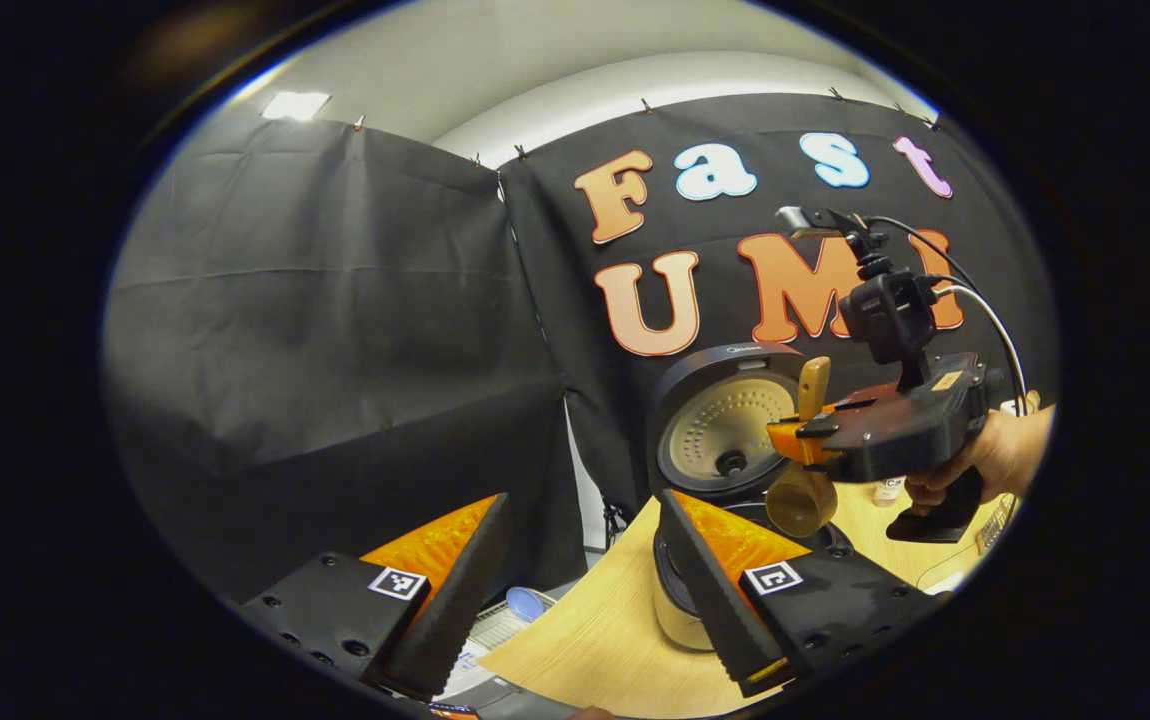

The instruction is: Close the left gripper, press the button to open the rice cooker; take a wooden spoon from the chopstick holder with the right hand, scoop a spoonful of rice and pour it into the rice cooker, then put the wooden spoon back into the chopstick holder.

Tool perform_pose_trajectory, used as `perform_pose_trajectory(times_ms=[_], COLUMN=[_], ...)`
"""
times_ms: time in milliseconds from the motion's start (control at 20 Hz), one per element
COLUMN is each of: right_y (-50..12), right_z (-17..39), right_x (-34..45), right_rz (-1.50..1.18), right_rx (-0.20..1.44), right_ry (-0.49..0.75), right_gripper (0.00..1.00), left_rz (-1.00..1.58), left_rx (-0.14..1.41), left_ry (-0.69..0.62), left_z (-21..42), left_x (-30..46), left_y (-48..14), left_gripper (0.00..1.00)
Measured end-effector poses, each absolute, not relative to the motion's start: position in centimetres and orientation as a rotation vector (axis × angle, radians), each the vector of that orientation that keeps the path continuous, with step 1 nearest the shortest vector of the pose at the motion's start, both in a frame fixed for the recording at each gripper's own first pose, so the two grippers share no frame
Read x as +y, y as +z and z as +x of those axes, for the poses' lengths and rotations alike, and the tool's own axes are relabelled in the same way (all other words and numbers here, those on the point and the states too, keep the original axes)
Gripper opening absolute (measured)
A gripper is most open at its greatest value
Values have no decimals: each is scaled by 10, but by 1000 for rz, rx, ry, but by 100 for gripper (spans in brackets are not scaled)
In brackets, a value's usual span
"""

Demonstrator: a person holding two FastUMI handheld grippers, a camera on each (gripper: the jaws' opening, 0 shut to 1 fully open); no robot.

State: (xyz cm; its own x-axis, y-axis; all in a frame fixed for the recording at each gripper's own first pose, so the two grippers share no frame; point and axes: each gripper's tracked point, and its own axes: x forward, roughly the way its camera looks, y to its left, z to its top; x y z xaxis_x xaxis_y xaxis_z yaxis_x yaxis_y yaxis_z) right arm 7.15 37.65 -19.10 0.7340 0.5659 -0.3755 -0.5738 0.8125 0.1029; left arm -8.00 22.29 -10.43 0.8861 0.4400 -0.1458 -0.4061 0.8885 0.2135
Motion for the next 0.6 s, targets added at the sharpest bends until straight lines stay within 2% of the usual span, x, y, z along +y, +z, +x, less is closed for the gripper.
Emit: perform_pose_trajectory(times_ms=[50, 100, 200, 600], right_y=[-187, -185, -178, -195], right_z=[74, 77, 80, 62], right_x=[366, 352, 324, 150], right_rz=[33, 77, 139, 233], right_rx=[426, 441, 461, 516], right_ry=[610, 592, 551, 333], right_gripper=[12, 13, 12, 12], left_rz=[179, 179, 179, 173], left_rx=[190, 192, 188, 171], left_ry=[437, 430, 415, 309], left_z=[-78, -76, -71, -42], left_x=[219, 213, 201, 117], left_y=[-104, -103, -100, -97], left_gripper=[93, 100, 92, 92])
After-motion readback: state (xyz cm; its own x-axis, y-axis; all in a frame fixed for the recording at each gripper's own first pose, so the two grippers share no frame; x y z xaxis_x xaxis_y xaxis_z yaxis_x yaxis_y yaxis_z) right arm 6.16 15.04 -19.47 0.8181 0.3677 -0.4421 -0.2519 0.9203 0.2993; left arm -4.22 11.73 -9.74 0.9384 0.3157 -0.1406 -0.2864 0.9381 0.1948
